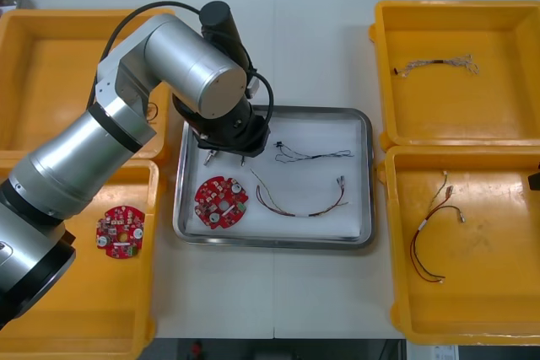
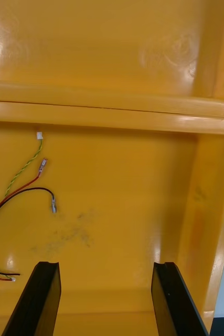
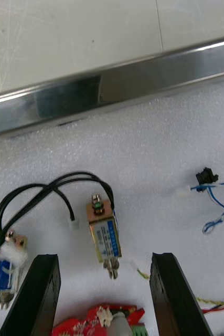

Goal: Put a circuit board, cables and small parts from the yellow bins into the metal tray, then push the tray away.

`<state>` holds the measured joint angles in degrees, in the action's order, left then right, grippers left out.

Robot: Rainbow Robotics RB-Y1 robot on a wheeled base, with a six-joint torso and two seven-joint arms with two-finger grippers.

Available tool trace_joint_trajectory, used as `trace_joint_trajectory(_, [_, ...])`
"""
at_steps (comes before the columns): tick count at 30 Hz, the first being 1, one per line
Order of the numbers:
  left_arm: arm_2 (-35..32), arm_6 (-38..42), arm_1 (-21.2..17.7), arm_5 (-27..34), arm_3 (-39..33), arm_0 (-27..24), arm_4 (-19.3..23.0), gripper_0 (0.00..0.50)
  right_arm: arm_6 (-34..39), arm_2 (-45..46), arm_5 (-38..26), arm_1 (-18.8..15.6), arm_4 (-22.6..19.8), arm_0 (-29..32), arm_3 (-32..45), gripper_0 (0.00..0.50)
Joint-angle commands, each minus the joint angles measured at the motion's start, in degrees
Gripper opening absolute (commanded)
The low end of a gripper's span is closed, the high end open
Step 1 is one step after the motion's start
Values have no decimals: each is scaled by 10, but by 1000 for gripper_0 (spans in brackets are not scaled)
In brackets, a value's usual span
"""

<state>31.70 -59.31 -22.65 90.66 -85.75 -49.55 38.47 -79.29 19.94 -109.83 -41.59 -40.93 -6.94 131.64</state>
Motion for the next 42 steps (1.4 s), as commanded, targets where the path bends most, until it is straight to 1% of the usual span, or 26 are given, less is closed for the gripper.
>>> trace_joint_trajectory(1, [-45,69,10,50,-57,-27,6,500,34,24,-2,8,-5,8,19,500])
trace_joint_trajectory(8, [-101,73,3,116,-110,-27,4,500,34,33,-2,24,-7,8,19,500])
trace_joint_trajectory(13, [-136,71,-9,186,-158,-26,-5,500,34,34,-2,32,-5,9,19,500])
trace_joint_trajectory(14, [-139,71,-12,192,-163,-26,-4,500,34,33,-2,32,-5,9,19,500])
trace_joint_trajectory(20, [-168,66,-40,193,-212,-7,6,500,31,32,-2,32,-11,9,19,500])
trace_joint_trajectory(23, [-186,69,-67,193,-251,20,21,500,32,26,-2,32,-17,9,26,500])
trace_joint_trajectory(27, [-212,68,-98,193,-275,44,50,500,30,7,-2,27,-21,3,36,500])
trace_joint_trajectory(32, [-250,66,-144,193,-310,84,86,500,30,-43,-2,26,-31,-38,39,500])
trace_joint_trajectory(36, [-280,63,-178,193,-324,117,112,500,31,-89,-2,26,-35,-71,39,500])
trace_joint_trajectory(38, [-301,62,-201,193,-338,140,128,500,30,-129,-2,26,-35,-95,39,500])
trace_joint_trajectory(42, [-340,56,-231,193,-355,183,140,500,31,-195,-2,26,-37,-142,39,500])
